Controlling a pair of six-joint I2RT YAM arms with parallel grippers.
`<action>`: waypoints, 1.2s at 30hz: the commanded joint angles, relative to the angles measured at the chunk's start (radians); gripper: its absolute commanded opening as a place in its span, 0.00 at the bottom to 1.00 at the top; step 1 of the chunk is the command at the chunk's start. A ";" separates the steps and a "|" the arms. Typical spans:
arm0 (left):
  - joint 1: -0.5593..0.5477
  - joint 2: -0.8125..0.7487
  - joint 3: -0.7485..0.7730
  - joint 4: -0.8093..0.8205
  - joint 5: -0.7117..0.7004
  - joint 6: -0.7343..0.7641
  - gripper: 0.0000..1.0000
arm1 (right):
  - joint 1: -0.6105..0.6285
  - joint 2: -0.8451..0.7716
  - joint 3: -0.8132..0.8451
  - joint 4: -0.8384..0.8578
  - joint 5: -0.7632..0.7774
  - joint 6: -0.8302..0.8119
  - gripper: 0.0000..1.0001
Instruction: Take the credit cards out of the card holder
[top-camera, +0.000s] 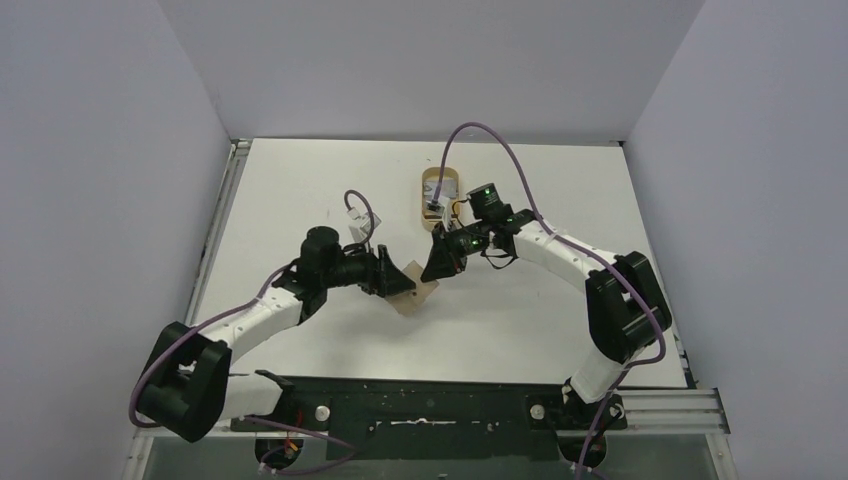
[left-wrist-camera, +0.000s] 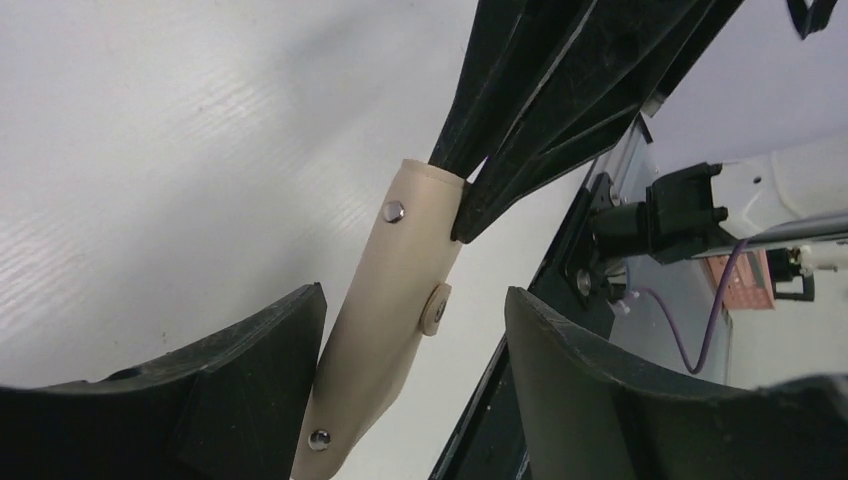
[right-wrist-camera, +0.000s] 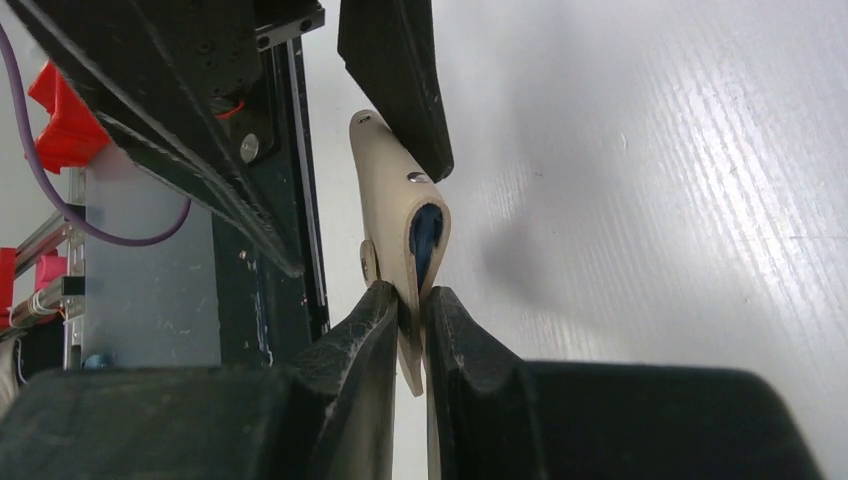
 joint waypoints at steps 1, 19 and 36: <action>-0.019 0.064 0.005 0.107 0.089 0.031 0.58 | -0.001 -0.063 0.043 -0.041 -0.024 -0.056 0.00; 0.000 0.088 -0.105 0.285 -0.191 -0.156 0.00 | 0.042 -0.269 -0.090 0.173 0.560 0.108 0.62; -0.013 0.070 -0.155 0.447 -0.374 -0.464 0.00 | 0.324 -0.189 -0.176 0.269 0.839 0.055 0.59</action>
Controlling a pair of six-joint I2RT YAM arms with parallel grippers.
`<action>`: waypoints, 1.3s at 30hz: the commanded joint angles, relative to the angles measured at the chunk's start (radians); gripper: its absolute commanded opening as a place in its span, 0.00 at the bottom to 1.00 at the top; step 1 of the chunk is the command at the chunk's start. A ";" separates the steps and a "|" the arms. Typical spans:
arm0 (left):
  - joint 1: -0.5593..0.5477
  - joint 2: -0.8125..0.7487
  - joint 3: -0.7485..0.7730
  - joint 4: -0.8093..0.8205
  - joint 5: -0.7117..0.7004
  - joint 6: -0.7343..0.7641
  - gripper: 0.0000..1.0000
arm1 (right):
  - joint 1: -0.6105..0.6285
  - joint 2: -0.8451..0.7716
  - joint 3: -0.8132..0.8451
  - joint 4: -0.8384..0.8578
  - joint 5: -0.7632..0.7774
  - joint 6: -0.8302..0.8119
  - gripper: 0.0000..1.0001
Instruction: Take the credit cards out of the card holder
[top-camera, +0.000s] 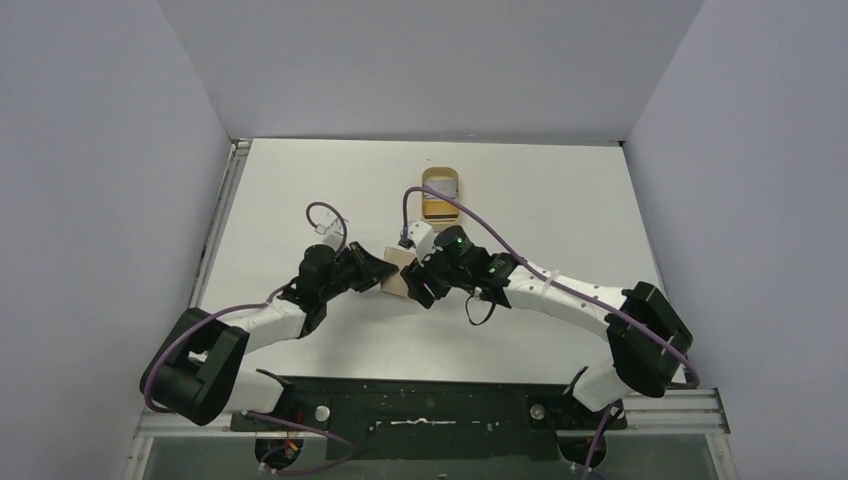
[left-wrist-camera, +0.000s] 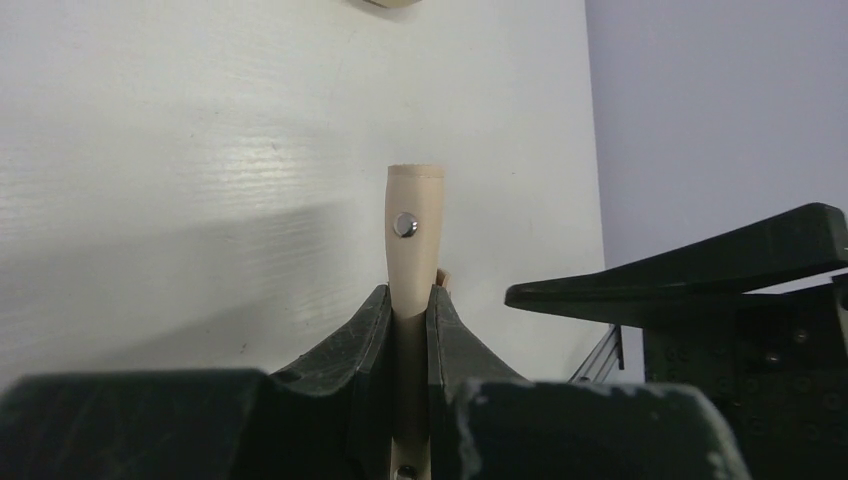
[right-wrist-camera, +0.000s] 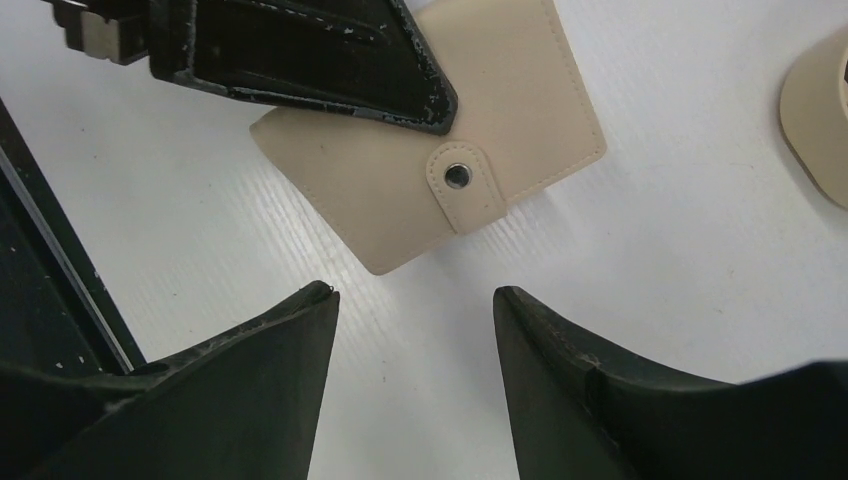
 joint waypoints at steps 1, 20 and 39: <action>-0.005 -0.032 0.017 0.137 0.023 -0.076 0.00 | 0.001 0.009 0.017 0.101 0.027 -0.007 0.59; -0.014 0.177 0.027 0.491 0.225 -0.202 0.00 | -0.038 0.049 0.028 0.161 0.025 -0.056 0.53; -0.026 0.081 0.084 0.315 0.258 -0.108 0.00 | -0.122 0.041 -0.003 0.211 -0.059 -0.046 0.47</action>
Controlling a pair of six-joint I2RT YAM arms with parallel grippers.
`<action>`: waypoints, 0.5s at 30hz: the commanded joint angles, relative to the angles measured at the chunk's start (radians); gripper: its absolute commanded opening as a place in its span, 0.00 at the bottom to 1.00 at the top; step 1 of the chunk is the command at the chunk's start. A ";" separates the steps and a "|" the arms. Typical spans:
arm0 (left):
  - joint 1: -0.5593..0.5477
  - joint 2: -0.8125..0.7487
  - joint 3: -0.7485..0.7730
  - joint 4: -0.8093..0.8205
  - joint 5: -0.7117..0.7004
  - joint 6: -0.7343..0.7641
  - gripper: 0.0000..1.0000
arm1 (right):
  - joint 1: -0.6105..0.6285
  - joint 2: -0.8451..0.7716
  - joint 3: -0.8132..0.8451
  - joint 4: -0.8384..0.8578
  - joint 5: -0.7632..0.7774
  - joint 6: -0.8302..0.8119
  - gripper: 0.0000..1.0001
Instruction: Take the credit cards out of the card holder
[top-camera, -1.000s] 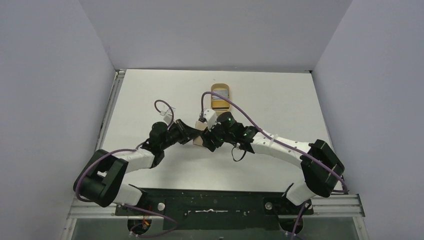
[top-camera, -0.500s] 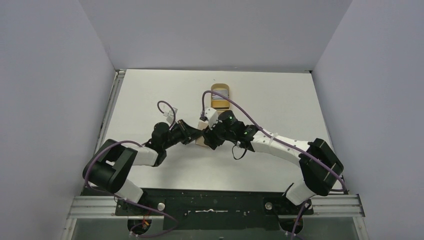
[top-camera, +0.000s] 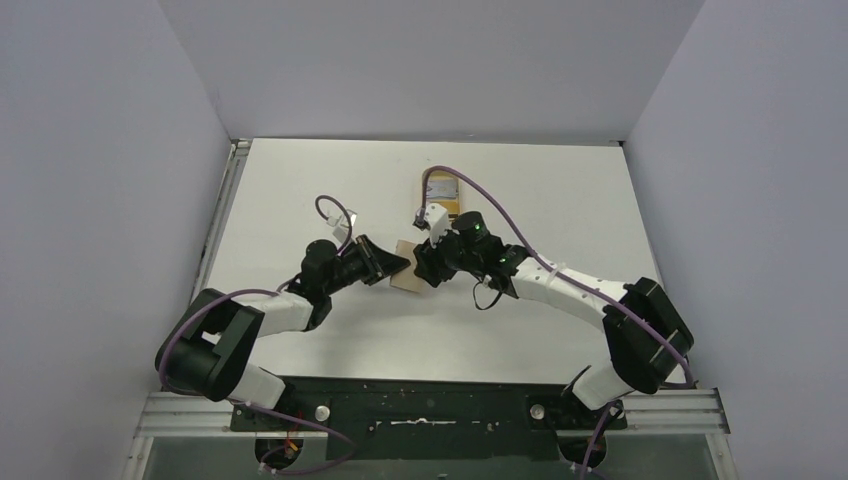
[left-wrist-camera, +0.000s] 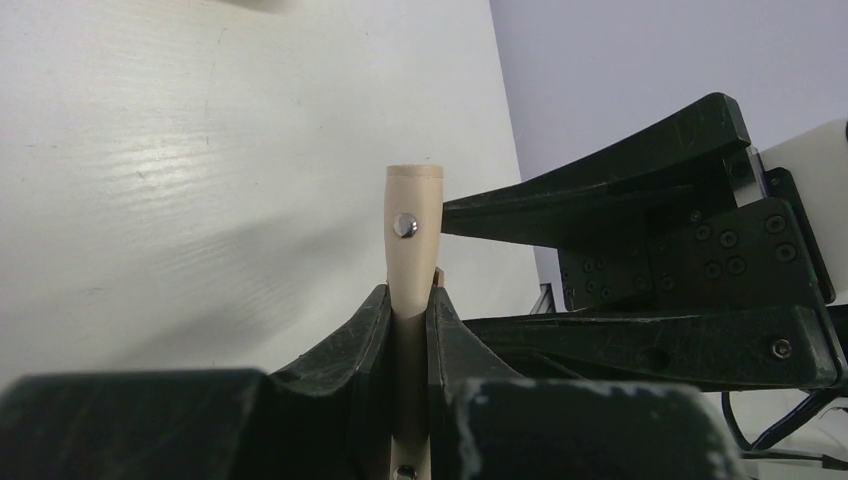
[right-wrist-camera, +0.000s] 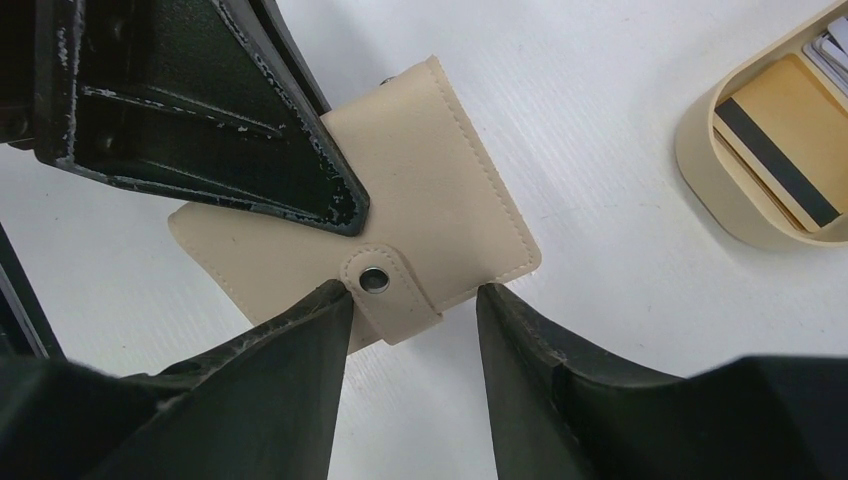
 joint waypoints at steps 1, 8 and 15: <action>-0.026 -0.033 0.053 0.083 0.102 -0.010 0.00 | 0.008 0.024 0.029 0.046 0.003 -0.018 0.46; -0.029 -0.022 0.063 0.110 0.116 -0.028 0.00 | 0.010 0.068 0.060 0.018 -0.065 -0.021 0.36; -0.031 -0.029 0.076 0.108 0.123 -0.026 0.00 | 0.004 0.072 0.061 -0.006 -0.090 -0.022 0.08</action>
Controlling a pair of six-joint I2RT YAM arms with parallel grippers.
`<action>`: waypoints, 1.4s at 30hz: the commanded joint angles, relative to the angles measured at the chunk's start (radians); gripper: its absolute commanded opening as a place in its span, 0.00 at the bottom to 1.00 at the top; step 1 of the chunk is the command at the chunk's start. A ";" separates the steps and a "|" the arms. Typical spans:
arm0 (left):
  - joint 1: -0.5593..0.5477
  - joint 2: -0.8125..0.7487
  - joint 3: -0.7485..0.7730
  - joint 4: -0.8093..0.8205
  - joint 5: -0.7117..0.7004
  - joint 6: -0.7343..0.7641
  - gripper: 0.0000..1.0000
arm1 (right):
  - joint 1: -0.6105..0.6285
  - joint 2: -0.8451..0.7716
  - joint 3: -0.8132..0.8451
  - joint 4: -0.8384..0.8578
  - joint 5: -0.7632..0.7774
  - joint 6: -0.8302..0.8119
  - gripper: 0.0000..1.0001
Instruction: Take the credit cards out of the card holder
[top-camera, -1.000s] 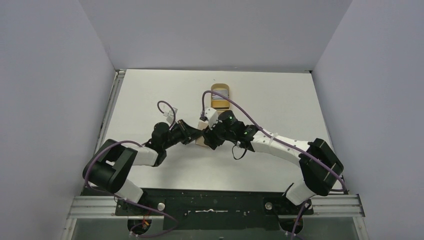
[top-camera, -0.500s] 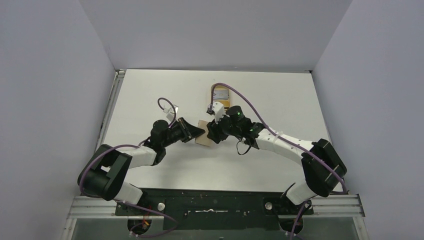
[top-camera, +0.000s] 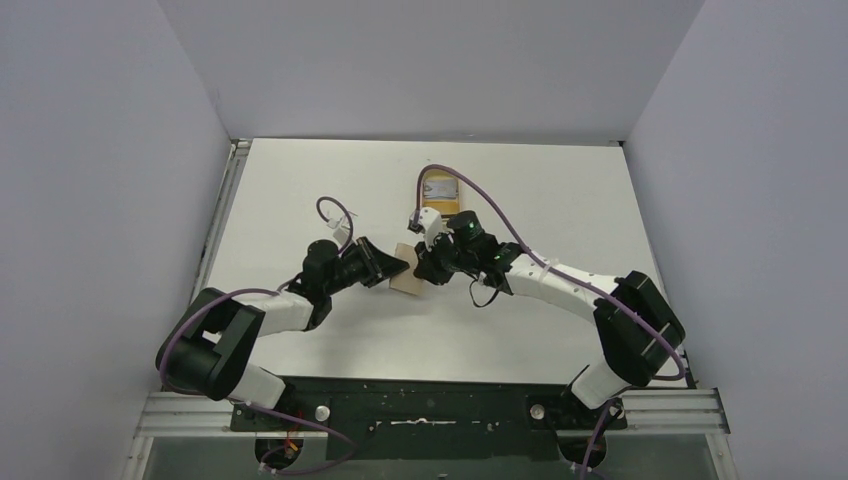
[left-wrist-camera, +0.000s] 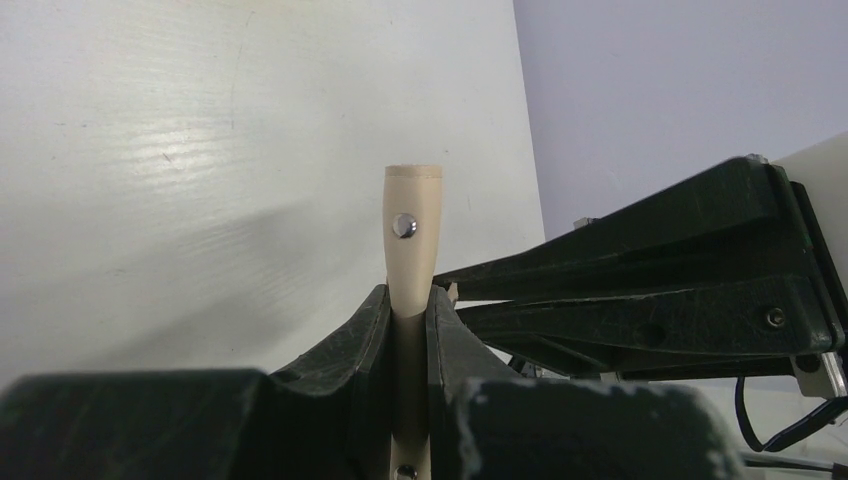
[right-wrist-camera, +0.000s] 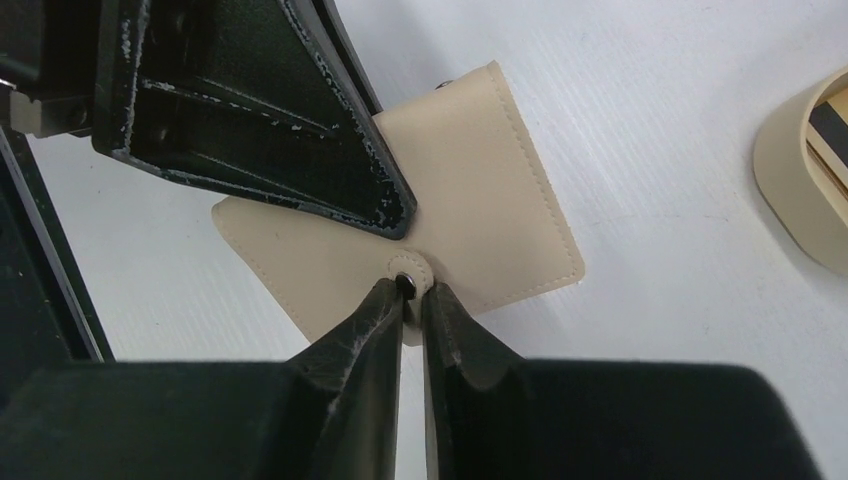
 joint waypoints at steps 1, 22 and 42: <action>-0.029 -0.037 0.078 0.145 0.130 -0.032 0.00 | -0.010 0.018 0.029 0.024 -0.001 -0.012 0.00; 0.025 -0.093 0.092 0.008 0.120 0.040 0.00 | -0.427 -0.371 -0.250 0.334 -0.196 0.311 0.00; 0.017 -0.186 0.098 -0.078 0.024 0.084 0.00 | -0.208 -0.175 -0.280 0.624 -0.061 0.522 0.91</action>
